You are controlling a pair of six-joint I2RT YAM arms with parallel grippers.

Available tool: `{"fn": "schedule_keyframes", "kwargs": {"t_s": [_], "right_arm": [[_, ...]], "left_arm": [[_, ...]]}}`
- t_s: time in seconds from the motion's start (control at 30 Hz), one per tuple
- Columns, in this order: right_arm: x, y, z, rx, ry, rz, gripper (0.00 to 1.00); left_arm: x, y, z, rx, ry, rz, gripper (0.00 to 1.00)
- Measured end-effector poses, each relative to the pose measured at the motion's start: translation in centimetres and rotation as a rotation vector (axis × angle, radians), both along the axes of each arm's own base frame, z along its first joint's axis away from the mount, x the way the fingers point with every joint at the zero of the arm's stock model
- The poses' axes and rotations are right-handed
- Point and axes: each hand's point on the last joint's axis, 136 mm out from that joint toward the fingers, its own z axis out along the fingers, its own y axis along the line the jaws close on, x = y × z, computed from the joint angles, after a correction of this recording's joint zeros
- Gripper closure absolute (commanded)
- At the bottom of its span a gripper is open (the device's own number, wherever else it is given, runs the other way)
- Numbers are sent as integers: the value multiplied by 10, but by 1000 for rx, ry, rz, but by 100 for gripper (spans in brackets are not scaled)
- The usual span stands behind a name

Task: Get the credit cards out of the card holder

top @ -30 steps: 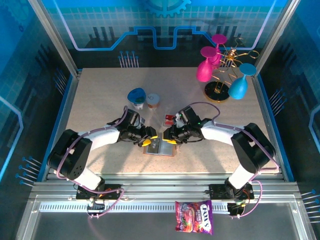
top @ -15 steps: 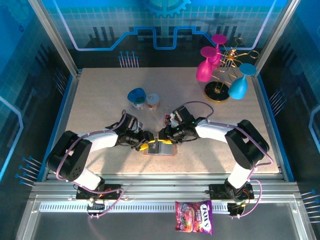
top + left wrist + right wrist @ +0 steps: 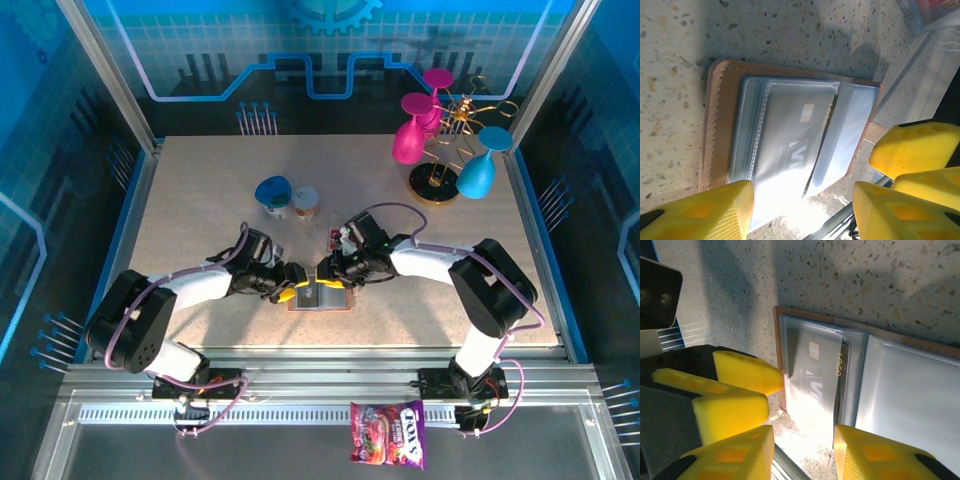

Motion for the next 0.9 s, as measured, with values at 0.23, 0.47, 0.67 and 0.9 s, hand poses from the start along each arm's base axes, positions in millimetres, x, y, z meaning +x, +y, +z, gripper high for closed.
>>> {"fn": "schedule_keyframes", "kwargs": {"t_s": [0.23,0.47,0.67,0.9], "right_arm": [[-1,0,0,4,2,3,62],[-1,1,1,4,3,3,62],[0,1,1,7,-2,3,62],[-4,5,1,8,-4,16,63]], "left_arm": [[3,1,6,10,-9,8,44],[11,-1,14,7,-39,14,45],[11,-1,14,6,-37,18,47],[12,-2,13,1,-23,31,55]]}}
